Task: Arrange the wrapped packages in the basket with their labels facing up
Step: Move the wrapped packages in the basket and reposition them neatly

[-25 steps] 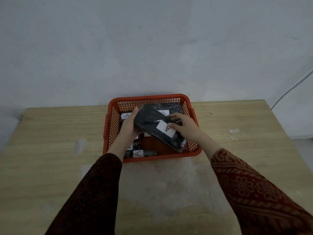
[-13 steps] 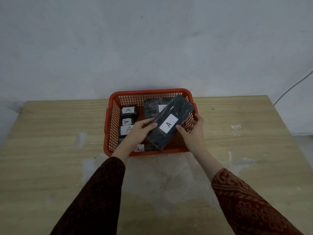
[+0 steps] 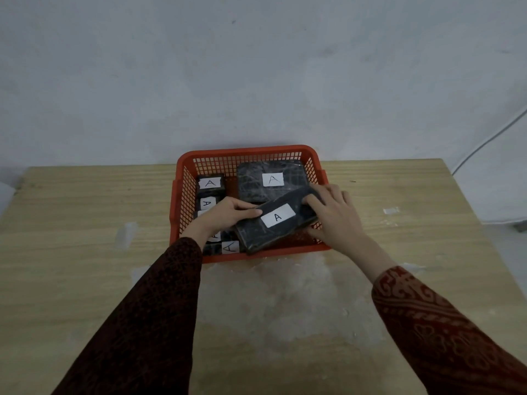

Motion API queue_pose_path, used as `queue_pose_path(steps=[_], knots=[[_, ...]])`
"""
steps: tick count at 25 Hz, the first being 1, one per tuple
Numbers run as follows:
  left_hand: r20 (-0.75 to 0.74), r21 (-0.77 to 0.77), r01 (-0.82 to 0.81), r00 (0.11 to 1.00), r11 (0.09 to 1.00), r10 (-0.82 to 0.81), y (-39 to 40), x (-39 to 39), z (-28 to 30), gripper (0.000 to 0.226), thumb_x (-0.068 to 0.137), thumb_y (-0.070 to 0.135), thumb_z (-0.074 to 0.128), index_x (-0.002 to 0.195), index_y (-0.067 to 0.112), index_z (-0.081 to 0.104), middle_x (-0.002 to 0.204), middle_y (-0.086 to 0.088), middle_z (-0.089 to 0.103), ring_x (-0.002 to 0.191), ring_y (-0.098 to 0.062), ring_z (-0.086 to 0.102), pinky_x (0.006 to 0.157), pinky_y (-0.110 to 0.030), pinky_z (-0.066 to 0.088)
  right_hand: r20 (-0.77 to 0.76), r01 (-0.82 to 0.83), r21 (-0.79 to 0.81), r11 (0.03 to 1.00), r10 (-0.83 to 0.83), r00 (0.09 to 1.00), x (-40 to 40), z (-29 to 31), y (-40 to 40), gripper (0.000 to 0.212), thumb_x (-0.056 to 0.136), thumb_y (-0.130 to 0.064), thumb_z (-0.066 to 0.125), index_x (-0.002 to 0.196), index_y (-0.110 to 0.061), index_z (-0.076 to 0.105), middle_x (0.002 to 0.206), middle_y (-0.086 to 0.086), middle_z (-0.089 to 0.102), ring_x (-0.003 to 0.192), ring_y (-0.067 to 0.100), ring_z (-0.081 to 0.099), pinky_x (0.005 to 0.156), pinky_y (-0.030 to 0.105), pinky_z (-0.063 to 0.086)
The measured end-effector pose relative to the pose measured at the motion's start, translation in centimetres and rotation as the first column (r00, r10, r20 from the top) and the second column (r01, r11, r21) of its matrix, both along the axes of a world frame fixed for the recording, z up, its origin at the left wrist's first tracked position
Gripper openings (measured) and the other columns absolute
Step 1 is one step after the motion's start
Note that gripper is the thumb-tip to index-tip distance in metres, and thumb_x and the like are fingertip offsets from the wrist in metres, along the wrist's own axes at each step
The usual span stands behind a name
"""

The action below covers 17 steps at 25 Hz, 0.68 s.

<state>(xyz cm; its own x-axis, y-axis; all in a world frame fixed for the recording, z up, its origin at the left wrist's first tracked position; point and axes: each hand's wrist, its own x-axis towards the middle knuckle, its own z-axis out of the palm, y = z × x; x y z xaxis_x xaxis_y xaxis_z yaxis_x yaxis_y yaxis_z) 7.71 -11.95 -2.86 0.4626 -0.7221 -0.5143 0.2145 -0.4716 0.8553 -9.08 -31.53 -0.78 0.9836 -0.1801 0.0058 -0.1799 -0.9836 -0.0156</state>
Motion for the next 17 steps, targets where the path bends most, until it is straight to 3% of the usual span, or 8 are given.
queue_pose_path(steps=[2, 5, 7, 10, 13, 17], knots=[[0.037, 0.013, 0.047, 0.998, 0.999, -0.048, -0.1, 0.3, 0.2, 0.011, 0.082, 0.029, 0.072, 0.092, 0.032, 0.076, 0.083, 0.011, 0.077, 0.079, -0.007, 0.073, 0.06, -0.014, 0.055, -0.086, -0.138, 0.069, 0.988, 0.144, 0.986, 1.3, 0.5, -0.8, 0.055, 0.064, -0.039, 0.078, 0.105, -0.019, 0.047, 0.143, 0.01, 0.042, 0.138, 0.033, 0.029, 0.11, 0.046, 0.029], [0.226, 0.06, 0.064, 0.971, 0.996, -0.076, -0.1, 0.3, 0.2, 0.007, 0.081, 0.033, 0.072, 0.087, 0.035, 0.075, 0.082, 0.014, 0.074, 0.081, -0.005, 0.071, 0.06, -0.013, 0.054, -0.267, -0.173, 0.242, 0.955, 0.236, 0.934, 2.5, 0.8, -1.1, 0.051, 0.064, -0.046, 0.077, 0.092, -0.027, 0.039, 0.12, 0.002, 0.047, 0.113, 0.022, 0.044, 0.092, 0.033, 0.04], [0.475, 0.096, 0.029, 0.877, 0.995, -0.071, 0.1, 0.0, -0.1, 0.01, 0.082, 0.038, 0.069, 0.09, 0.033, 0.073, 0.088, 0.018, 0.069, 0.086, -0.005, 0.066, 0.069, -0.016, 0.051, -0.287, -0.172, 0.222, 0.96, 0.233, 0.929, 2.6, 0.3, -0.9, 0.05, 0.064, -0.055, 0.073, 0.091, -0.029, 0.039, 0.114, 0.0, 0.048, 0.105, 0.019, 0.044, 0.089, 0.033, 0.042], [0.723, 0.157, 0.081, 0.67, 0.984, -0.17, 0.6, -1.2, -1.0, 0.047, 0.081, 0.052, 0.063, 0.12, 0.025, 0.061, 0.112, 0.008, 0.061, 0.105, -0.009, 0.054, 0.086, -0.023, 0.044, -0.239, -0.127, 0.15, 0.981, 0.16, 0.958, 2.3, -0.6, -0.4, 0.054, 0.064, -0.055, 0.073, 0.098, -0.026, 0.043, 0.119, 0.004, 0.049, 0.108, 0.023, 0.045, 0.09, 0.037, 0.041], [0.753, 0.278, 0.15, 0.578, 0.949, -0.313, 1.4, -2.4, -2.1, 0.082, 0.077, 0.057, 0.066, 0.144, 0.019, 0.039, 0.135, -0.003, 0.046, 0.124, -0.017, 0.042, 0.103, -0.03, 0.036, -0.211, -0.094, 0.052, 0.994, 0.103, 0.972, 2.1, -1.4, 0.7, 0.062, 0.065, -0.05, 0.076, 0.112, -0.021, 0.046, 0.126, 0.009, 0.047, 0.115, 0.027, 0.043, 0.094, 0.039, 0.039], [0.757, 0.282, 0.165, 0.567, 0.945, -0.325, 1.8, -3.1, -2.6, 0.091, 0.074, 0.039, 0.077, 0.148, 0.016, 0.029, 0.144, -0.006, 0.038, 0.133, -0.021, 0.034, 0.11, -0.031, 0.031, -0.203, -0.049, 0.024, 0.999, 0.053, 0.978, 2.2, -1.8, 1.7, 0.067, 0.069, -0.039, 0.077, 0.122, -0.015, 0.044, 0.136, 0.012, 0.041, 0.127, 0.029, 0.037, 0.104, 0.04, 0.034]])
